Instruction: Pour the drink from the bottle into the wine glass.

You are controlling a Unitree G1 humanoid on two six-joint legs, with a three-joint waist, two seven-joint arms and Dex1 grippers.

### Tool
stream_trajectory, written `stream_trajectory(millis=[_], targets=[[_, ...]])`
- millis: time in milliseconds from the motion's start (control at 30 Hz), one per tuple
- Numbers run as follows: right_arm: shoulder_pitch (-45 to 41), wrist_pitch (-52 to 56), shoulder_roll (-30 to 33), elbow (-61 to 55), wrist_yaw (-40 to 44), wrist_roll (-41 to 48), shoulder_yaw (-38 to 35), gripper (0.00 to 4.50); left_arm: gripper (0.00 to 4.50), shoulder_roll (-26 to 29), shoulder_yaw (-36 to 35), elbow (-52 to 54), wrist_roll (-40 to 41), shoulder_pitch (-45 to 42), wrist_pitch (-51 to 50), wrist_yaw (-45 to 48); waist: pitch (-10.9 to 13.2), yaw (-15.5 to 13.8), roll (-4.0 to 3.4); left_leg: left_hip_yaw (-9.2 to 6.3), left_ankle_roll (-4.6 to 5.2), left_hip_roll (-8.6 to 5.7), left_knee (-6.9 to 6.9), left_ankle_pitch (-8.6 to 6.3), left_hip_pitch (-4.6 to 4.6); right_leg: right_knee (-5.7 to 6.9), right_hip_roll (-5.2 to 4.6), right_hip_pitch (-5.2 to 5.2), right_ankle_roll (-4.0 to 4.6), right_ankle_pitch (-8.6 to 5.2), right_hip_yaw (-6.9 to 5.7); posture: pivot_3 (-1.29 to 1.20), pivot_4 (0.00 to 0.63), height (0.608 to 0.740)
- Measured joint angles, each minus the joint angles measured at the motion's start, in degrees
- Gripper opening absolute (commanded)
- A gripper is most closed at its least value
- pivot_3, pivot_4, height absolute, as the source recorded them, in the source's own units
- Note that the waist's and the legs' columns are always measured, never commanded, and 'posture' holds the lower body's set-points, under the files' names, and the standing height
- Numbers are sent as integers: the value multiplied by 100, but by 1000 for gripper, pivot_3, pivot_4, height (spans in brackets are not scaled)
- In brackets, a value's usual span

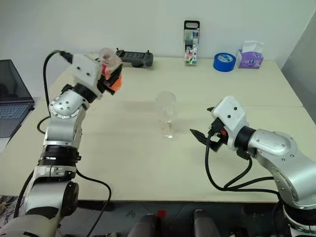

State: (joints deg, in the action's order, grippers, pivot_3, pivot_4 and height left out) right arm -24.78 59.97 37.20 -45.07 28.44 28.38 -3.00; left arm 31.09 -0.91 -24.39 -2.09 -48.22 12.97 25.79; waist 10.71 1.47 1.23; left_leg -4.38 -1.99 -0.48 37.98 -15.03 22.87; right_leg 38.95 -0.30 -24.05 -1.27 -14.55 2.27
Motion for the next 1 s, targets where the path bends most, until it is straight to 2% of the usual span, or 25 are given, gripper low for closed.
stream_trajectory(millis=[200, 333, 1000], targets=[[-124, -60, -147, -18, -156, -8, 192, 4500, 1692, 5, 520, -572, -700, -175, 972, -53, 0, 10, 0, -1, 1, 2, -1, 0, 1, 1, 2, -2, 0, 0, -3, 0, 150, 740], [-203, -125, -119, 65, -188, -47, 218, 4500, 1692, 10, 626, -899, -1050, -375, 1450, -302, 0, 10, 0, -1, 1, 1, 0, -1, 2, 1, 2, -2, 0, 0, -4, 0, 150, 740], [-568, -226, -132, 386, -234, -16, 222, 4500, 1692, 6, 1132, -1441, -1938, -617, 2730, -605, 0, 12, 0, 0, 2, 0, 0, -1, 2, 4, 2, -2, 0, 0, -4, 0, 150, 740]])
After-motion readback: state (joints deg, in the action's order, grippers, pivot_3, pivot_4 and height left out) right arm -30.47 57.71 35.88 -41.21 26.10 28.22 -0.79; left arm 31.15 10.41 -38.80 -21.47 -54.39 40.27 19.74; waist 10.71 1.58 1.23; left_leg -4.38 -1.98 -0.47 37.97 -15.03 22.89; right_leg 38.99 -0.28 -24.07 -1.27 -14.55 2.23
